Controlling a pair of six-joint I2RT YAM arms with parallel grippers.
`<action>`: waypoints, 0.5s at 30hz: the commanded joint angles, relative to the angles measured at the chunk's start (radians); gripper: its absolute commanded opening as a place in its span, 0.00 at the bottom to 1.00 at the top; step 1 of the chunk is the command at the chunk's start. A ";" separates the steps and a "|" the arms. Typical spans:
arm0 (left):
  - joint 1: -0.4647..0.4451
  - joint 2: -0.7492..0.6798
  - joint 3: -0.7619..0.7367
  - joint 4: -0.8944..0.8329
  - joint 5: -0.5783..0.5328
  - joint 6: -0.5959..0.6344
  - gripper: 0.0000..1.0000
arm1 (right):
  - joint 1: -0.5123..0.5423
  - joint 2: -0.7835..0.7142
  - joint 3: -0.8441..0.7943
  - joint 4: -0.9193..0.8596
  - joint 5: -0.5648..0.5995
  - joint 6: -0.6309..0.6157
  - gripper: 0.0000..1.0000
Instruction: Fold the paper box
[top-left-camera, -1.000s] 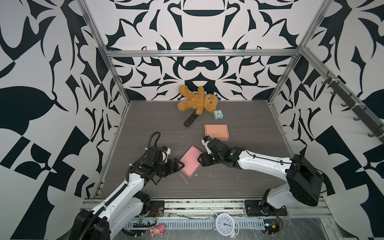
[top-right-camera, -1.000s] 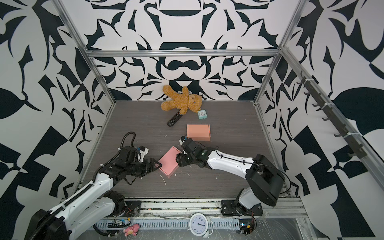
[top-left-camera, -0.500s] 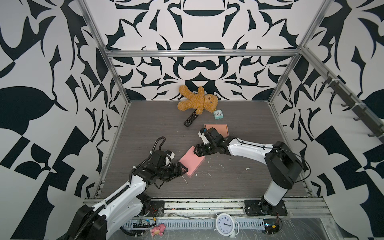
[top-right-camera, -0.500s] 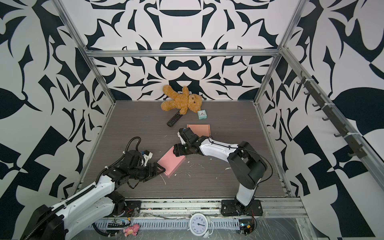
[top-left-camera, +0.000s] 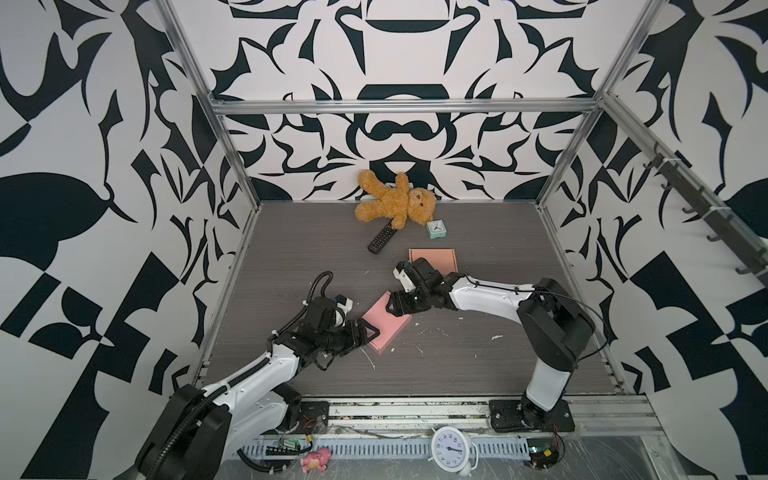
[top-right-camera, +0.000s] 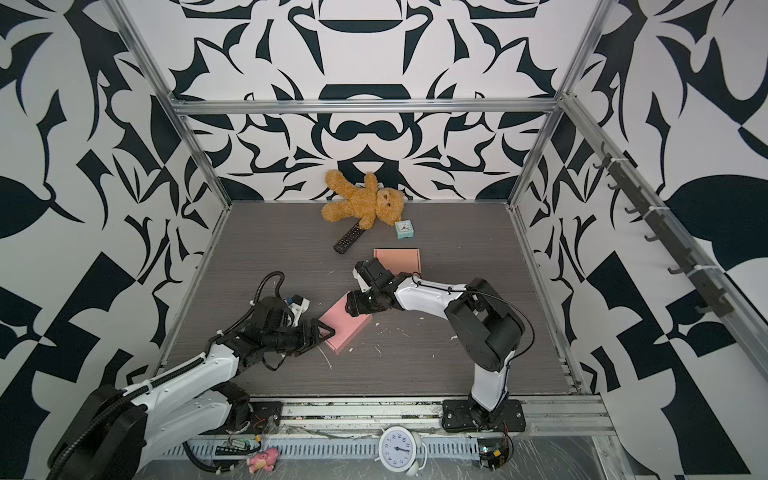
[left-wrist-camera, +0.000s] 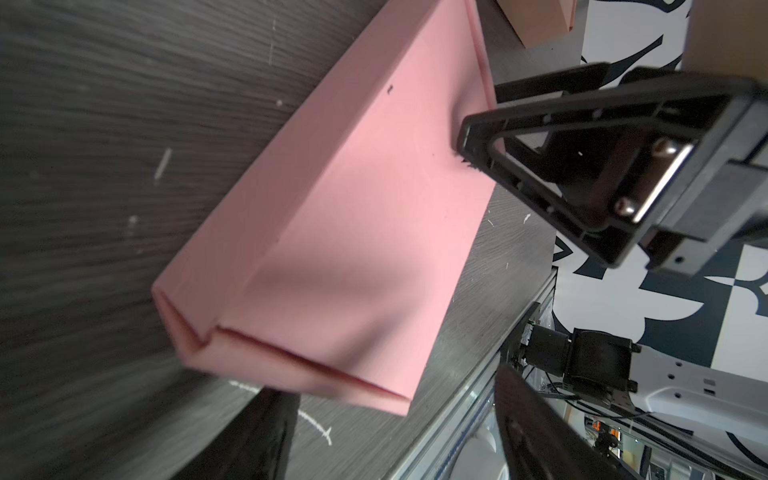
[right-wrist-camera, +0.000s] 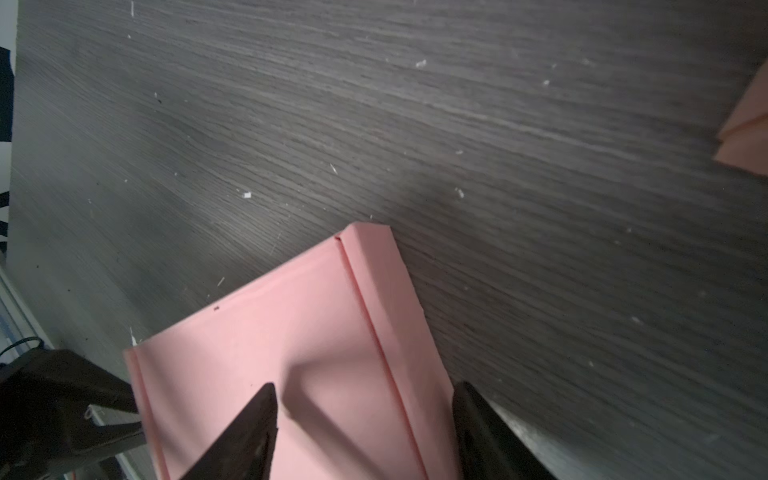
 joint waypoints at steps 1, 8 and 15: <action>-0.001 0.022 -0.007 0.072 0.019 -0.008 0.76 | -0.002 -0.049 -0.015 0.017 -0.018 0.010 0.67; 0.000 0.024 0.051 -0.022 -0.030 0.077 0.74 | -0.002 -0.082 -0.056 0.033 -0.015 0.043 0.64; 0.032 0.066 0.122 -0.084 -0.033 0.167 0.74 | 0.007 -0.108 -0.091 0.070 -0.032 0.085 0.62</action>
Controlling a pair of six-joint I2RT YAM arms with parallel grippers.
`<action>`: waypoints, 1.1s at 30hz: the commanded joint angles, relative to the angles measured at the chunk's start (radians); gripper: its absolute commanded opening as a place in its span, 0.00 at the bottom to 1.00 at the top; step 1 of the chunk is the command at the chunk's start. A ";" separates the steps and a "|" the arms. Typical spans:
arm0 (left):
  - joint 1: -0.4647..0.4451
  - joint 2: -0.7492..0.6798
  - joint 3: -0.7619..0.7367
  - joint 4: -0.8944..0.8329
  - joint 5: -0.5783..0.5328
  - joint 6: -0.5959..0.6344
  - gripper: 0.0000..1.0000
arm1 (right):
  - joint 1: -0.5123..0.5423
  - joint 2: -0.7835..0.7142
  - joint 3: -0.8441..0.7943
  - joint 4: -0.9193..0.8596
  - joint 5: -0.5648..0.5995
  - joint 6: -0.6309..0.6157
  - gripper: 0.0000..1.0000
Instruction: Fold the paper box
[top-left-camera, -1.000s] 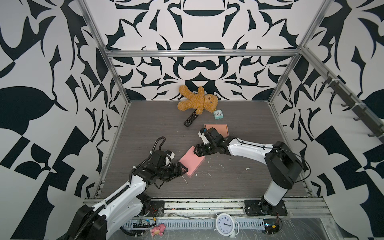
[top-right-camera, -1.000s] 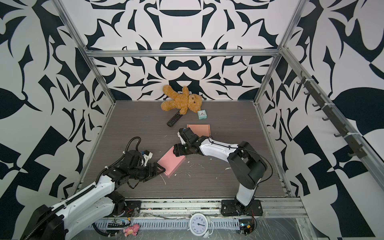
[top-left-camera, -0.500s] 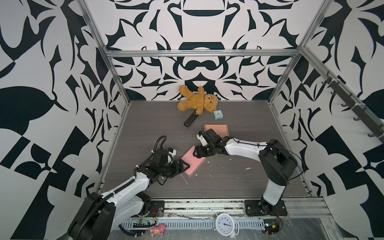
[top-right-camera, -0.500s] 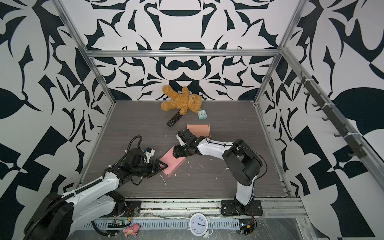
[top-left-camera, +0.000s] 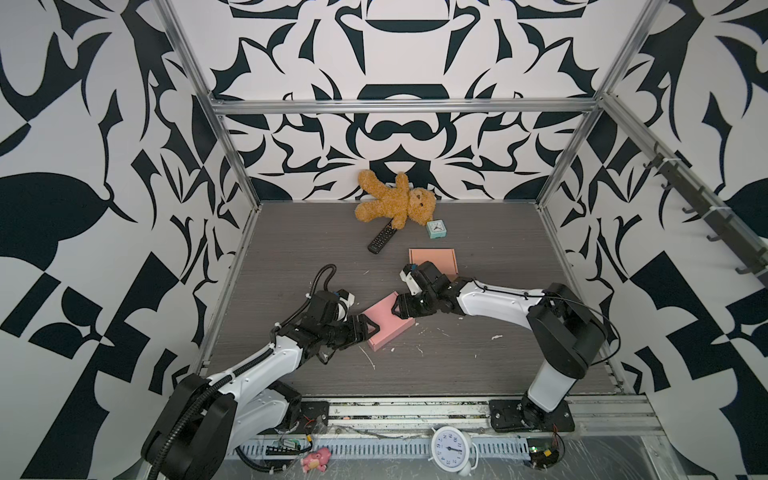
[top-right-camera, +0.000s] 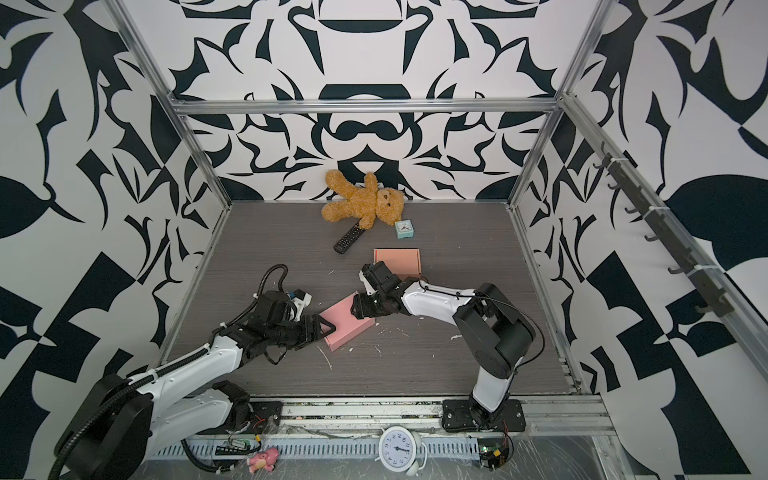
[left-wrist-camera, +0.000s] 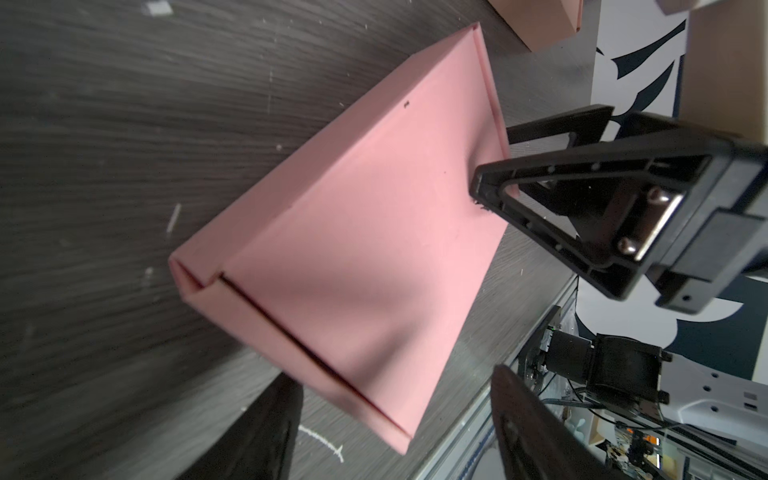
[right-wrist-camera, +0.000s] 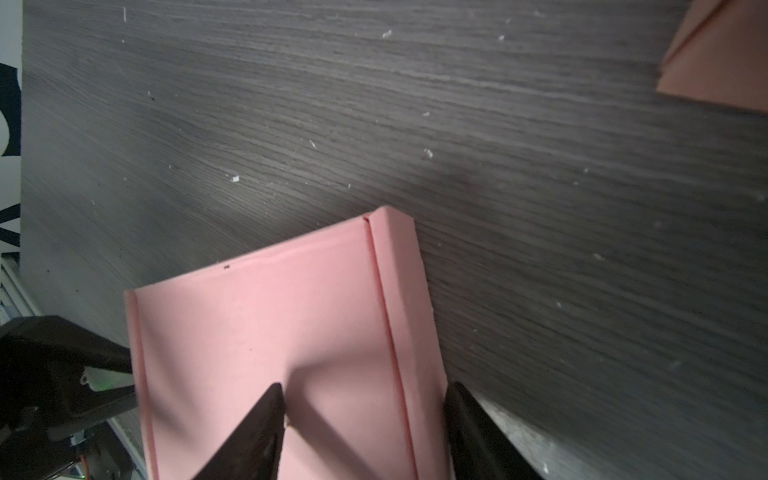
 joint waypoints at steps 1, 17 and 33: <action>0.022 0.017 0.047 -0.017 0.003 0.070 0.74 | 0.017 -0.037 -0.009 0.040 -0.032 0.030 0.62; 0.132 0.216 0.153 0.037 0.066 0.171 0.73 | 0.045 -0.004 0.039 0.039 -0.003 0.043 0.61; 0.174 0.218 0.192 -0.066 -0.001 0.241 0.99 | 0.045 -0.077 0.028 -0.012 0.131 0.063 0.75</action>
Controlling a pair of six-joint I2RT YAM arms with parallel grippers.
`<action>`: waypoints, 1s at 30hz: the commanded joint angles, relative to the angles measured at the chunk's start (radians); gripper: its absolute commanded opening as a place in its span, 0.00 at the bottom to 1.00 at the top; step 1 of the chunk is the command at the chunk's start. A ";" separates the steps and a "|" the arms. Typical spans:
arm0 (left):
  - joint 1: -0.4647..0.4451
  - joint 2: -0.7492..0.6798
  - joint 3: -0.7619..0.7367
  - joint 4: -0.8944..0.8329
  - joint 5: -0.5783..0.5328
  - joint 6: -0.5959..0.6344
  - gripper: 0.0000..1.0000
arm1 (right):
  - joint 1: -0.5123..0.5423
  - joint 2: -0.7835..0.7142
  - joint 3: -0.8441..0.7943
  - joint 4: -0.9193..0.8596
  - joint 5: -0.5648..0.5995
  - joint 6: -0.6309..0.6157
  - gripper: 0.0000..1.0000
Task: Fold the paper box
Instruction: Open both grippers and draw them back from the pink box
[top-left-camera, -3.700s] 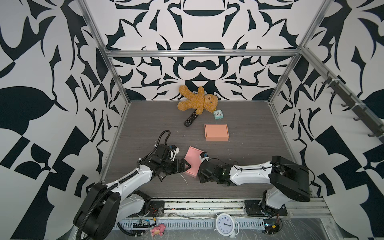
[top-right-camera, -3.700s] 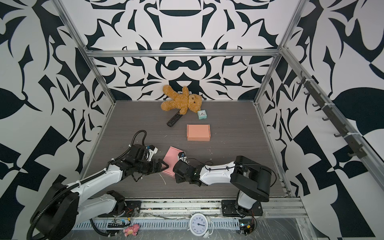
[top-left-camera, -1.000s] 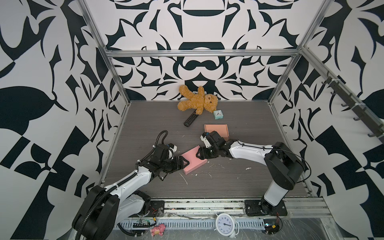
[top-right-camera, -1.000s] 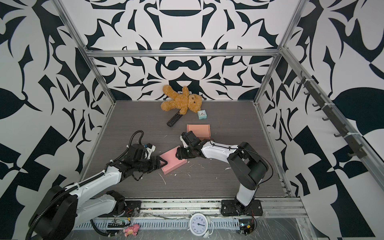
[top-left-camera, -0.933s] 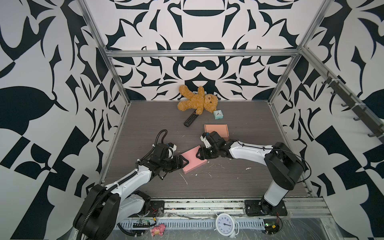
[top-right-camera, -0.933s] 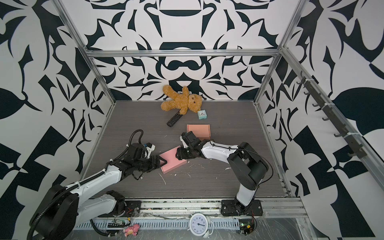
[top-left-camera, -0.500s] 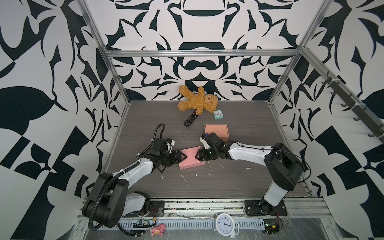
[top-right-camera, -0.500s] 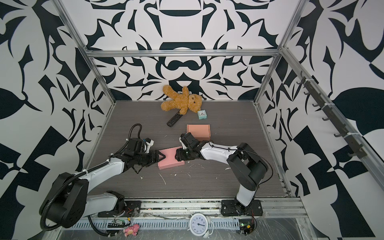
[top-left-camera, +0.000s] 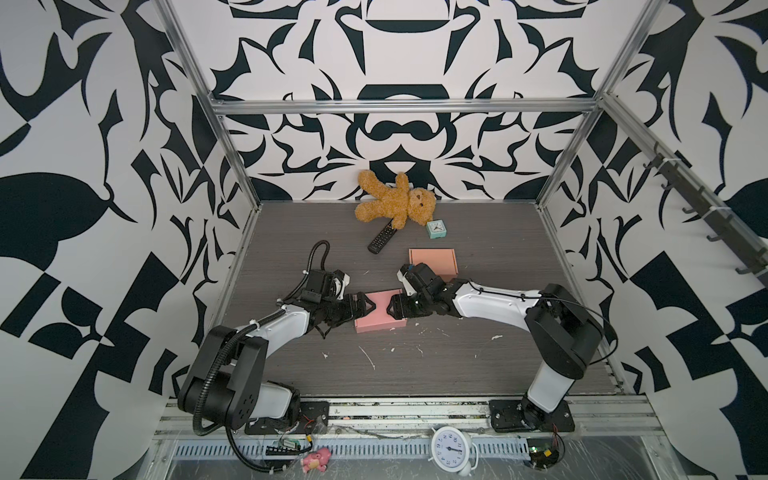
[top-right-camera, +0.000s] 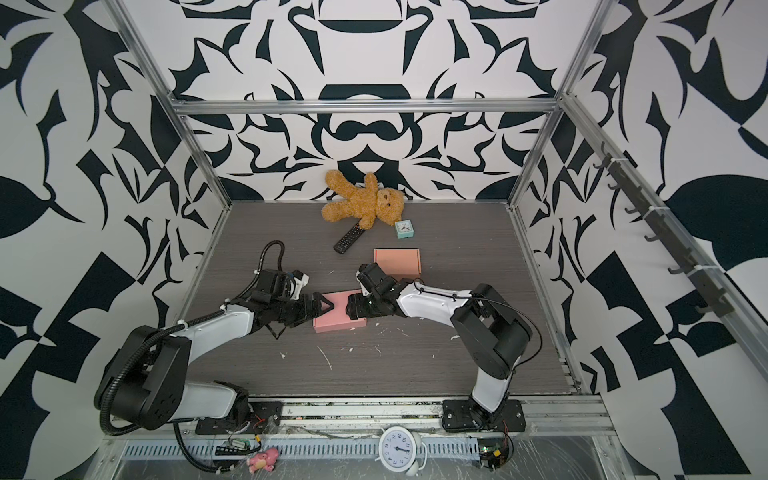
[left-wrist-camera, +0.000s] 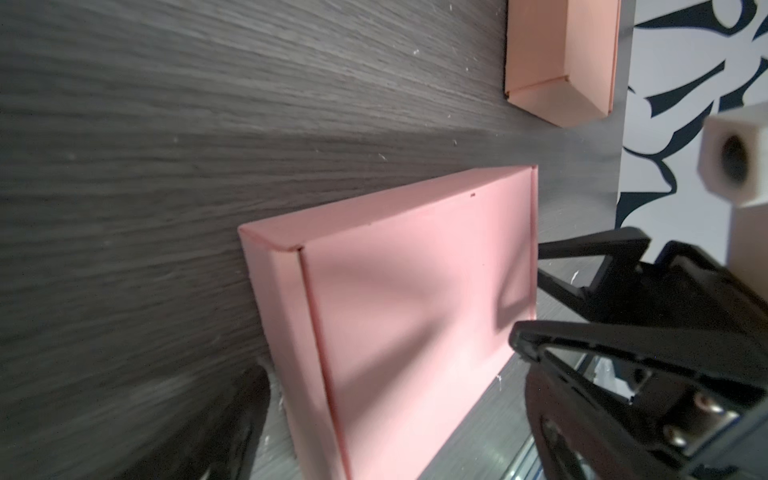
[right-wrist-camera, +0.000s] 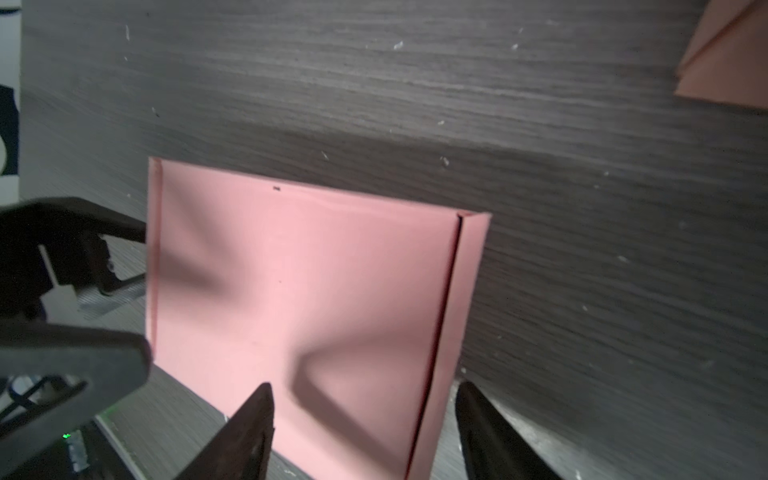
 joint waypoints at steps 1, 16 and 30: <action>0.004 -0.075 0.018 -0.093 -0.045 0.040 0.99 | 0.004 -0.091 -0.007 -0.015 0.066 0.006 0.77; -0.359 -0.478 -0.110 -0.335 -0.401 -0.126 1.00 | 0.005 -0.342 -0.181 -0.060 0.223 0.013 0.84; -0.706 -0.196 -0.020 -0.171 -0.692 -0.326 0.97 | 0.004 -0.510 -0.341 -0.028 0.341 0.052 0.86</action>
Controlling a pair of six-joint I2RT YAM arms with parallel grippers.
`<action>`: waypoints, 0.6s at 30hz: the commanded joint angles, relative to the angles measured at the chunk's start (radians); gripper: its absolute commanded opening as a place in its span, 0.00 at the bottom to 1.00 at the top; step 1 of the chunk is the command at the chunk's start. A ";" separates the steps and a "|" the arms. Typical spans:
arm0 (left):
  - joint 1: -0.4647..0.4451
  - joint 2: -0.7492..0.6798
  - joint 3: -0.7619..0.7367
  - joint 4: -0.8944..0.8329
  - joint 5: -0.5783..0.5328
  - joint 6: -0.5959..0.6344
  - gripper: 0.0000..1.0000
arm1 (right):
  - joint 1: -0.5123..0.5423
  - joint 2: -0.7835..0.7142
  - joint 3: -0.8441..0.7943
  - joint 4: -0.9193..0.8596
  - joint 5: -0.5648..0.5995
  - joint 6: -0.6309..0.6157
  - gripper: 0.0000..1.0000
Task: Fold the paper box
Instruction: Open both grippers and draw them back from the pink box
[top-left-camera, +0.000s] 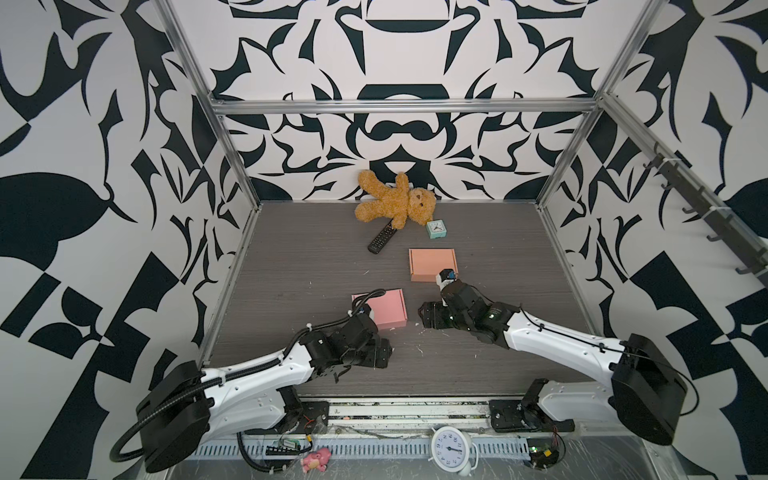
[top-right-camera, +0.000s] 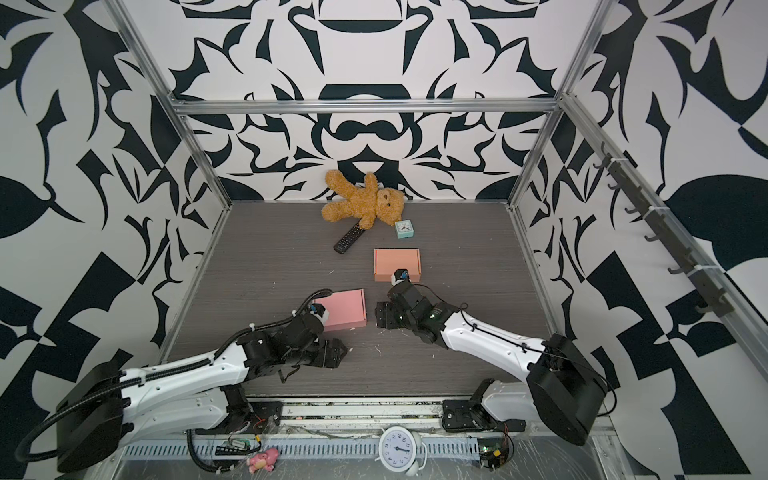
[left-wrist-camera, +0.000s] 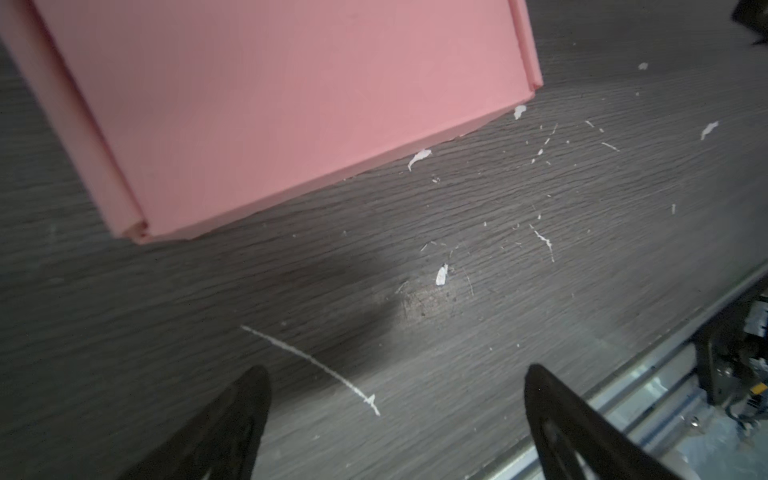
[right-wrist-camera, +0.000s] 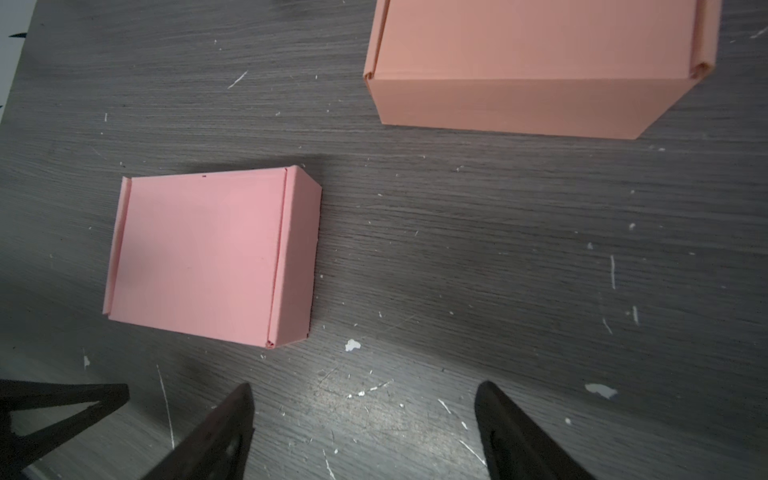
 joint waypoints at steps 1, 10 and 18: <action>-0.023 0.067 0.051 0.064 -0.107 -0.067 0.98 | 0.004 -0.067 -0.022 0.006 0.065 0.024 0.86; -0.034 0.124 0.046 0.112 -0.255 -0.060 0.97 | 0.004 -0.169 -0.077 -0.021 0.142 0.039 0.87; -0.033 0.212 0.045 0.182 -0.305 -0.079 0.96 | 0.003 -0.183 -0.092 -0.014 0.141 0.044 0.87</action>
